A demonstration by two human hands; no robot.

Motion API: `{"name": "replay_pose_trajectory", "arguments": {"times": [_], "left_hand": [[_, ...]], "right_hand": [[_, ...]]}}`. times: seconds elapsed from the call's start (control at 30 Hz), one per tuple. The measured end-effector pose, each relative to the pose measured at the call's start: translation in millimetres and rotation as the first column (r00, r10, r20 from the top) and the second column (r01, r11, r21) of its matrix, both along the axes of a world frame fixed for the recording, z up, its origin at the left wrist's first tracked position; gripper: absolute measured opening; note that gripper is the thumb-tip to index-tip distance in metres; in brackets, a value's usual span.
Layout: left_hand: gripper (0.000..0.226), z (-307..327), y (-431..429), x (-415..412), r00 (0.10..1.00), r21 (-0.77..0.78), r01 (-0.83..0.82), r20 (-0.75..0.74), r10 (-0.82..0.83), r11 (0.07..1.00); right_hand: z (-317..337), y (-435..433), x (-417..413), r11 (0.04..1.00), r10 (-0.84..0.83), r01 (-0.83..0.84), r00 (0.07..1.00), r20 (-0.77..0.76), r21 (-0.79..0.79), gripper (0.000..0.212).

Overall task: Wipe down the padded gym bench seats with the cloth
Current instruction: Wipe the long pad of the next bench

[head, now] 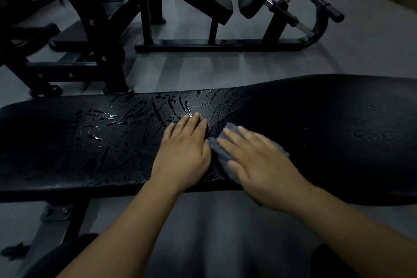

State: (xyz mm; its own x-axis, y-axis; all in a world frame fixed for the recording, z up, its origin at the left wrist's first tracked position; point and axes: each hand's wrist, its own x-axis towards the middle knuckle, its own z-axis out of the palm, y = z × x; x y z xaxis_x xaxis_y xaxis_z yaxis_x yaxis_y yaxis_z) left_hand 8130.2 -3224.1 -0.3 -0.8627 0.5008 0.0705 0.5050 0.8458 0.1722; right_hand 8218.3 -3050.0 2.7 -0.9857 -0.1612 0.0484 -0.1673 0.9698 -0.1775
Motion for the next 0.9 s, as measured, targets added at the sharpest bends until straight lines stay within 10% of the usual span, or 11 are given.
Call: {"name": "replay_pose_trajectory", "arguments": {"times": [0.17,0.77,0.9], "left_hand": [[0.055,4.9,8.8,-9.7,0.999,-0.005,0.007,0.038,-0.006,1.0],[0.064,4.6,22.6,-68.8,0.994,-0.003,0.105,0.01,-0.105,0.994],[0.057,-0.9,25.0,-73.8,0.995,0.005,0.096,-0.015,-0.096,0.995]], "right_hand": [[6.7,25.0,-78.7,0.954,-0.296,0.293,0.953,0.067,0.059,0.063],[11.8,35.2,-65.4,0.999,0.029,-0.032,0.997,0.072,0.043,0.072],[5.9,56.8,-134.5,0.974,-0.211,0.207,0.976,0.044,0.091,0.058]]}}
